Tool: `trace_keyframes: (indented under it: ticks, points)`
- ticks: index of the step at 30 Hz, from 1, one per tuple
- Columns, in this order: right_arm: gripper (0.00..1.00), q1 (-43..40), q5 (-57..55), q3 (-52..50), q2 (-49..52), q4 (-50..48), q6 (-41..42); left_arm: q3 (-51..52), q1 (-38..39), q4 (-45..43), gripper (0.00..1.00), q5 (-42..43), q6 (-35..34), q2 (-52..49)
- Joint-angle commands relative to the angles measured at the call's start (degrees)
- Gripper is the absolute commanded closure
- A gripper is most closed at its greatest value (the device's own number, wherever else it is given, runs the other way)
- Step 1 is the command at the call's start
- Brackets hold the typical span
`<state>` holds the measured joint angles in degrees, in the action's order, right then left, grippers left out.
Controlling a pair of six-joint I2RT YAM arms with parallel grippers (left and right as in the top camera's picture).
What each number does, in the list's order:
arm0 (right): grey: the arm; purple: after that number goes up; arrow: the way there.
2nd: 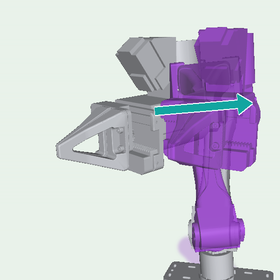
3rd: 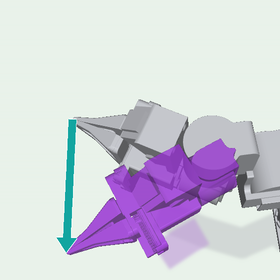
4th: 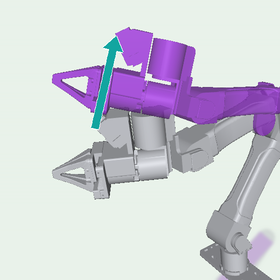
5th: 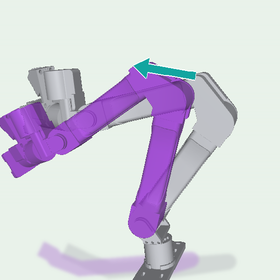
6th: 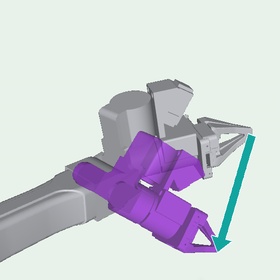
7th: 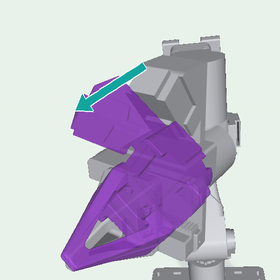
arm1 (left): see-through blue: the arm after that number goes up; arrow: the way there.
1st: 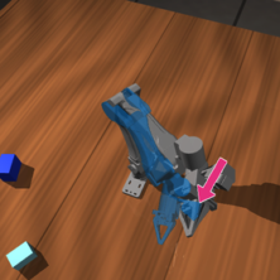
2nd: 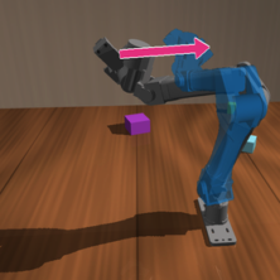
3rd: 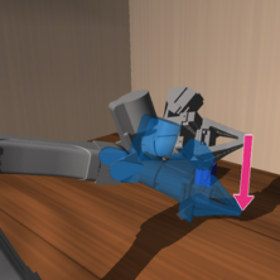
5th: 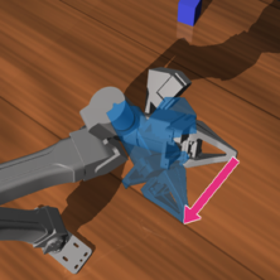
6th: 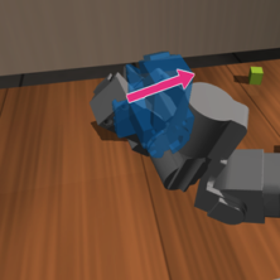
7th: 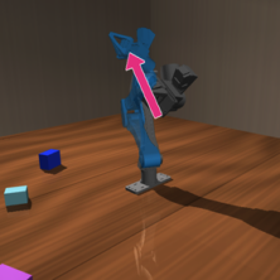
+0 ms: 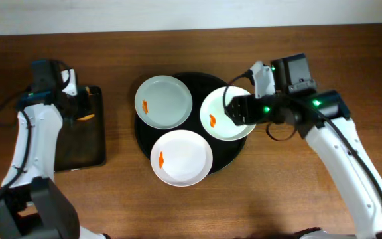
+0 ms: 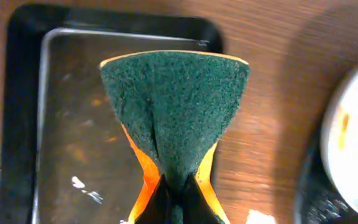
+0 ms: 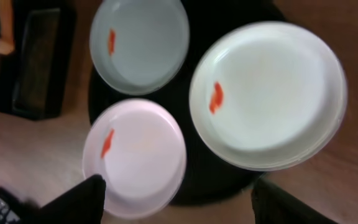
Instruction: Clean dirty plates on tray and stack at the side
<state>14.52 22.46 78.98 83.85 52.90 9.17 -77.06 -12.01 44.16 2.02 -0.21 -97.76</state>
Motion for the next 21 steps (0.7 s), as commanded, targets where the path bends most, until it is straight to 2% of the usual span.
trace_keyframes:
  ticks: [1, 6, 8, 11, 13, 15, 16, 21]
  points:
    - [0.25, 0.44, 6.29, 2.51, 3.28, -3.74, 0.66, -0.79, 4.02, 0.28, 1.0, 3.45, 1.11, 0.5]
    - [0.26, 4.83, 6.32, 5.22, 12.52, -9.57, 2.16, -3.13, 11.96, -0.39, 1.0, 7.21, 0.87, 0.5]
    - [0.28, 6.4, 2.69, 5.29, 16.83, -13.33, 5.18, -3.3, 15.67, -2.32, 1.0, 7.19, -0.02, 0.48]
    - [0.31, 7.93, 2.78, 5.29, 22.4, -20.15, 5.31, -3.3, 19.43, -5.42, 1.0, 7.02, -0.63, -0.22]
    - [0.38, 9.2, 2.73, 5.29, 25.64, -24.11, 6.19, -3.3, 21.55, -7.26, 1.0, 6.97, -0.66, -1.68]
    - [0.44, 10.45, 1.75, 5.29, 28.94, -27.47, 6.67, -3.3, 22.82, -7.74, 1.0, 4.37, -3.34, -3.89]
    - [0.46, 11.08, -2.16, 5.29, 31.28, -29.16, 8.66, -3.3, 23.12, -7.76, 1.0, 3.3, -4.15, -5.7]
    - [0.48, 11.34, -6.67, 5.29, 35.91, -34.51, 7.08, -3.3, 23.17, -7.93, 1.0, 3.39, -6.88, -9.09]
